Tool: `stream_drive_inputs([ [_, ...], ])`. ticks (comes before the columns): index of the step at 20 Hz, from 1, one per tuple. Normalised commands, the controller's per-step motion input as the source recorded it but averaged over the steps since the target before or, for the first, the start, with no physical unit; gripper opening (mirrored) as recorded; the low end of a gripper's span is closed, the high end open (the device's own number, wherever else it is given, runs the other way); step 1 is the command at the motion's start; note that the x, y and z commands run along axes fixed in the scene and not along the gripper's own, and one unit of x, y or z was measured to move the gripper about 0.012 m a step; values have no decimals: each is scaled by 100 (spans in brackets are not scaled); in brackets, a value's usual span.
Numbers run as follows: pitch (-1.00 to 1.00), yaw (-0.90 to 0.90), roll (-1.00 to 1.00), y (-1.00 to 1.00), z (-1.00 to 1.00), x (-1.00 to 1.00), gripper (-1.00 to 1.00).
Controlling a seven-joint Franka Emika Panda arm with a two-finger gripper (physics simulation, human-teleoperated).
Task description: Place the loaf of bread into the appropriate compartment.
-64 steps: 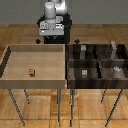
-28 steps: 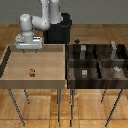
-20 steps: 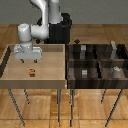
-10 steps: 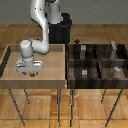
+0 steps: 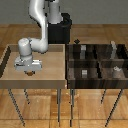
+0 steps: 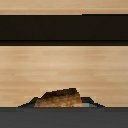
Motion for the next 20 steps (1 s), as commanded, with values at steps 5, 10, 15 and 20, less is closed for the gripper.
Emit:
stream_drive_inputs([
  [5, 0, 0, 0, 0, 100, 0, -100],
  [10, 0, 0, 0, 0, 100, 0, -100],
  [15, 0, 0, 0, 30, 60, 0, -100],
  [20, 0, 0, 0, 100, 0, 0, -100],
])
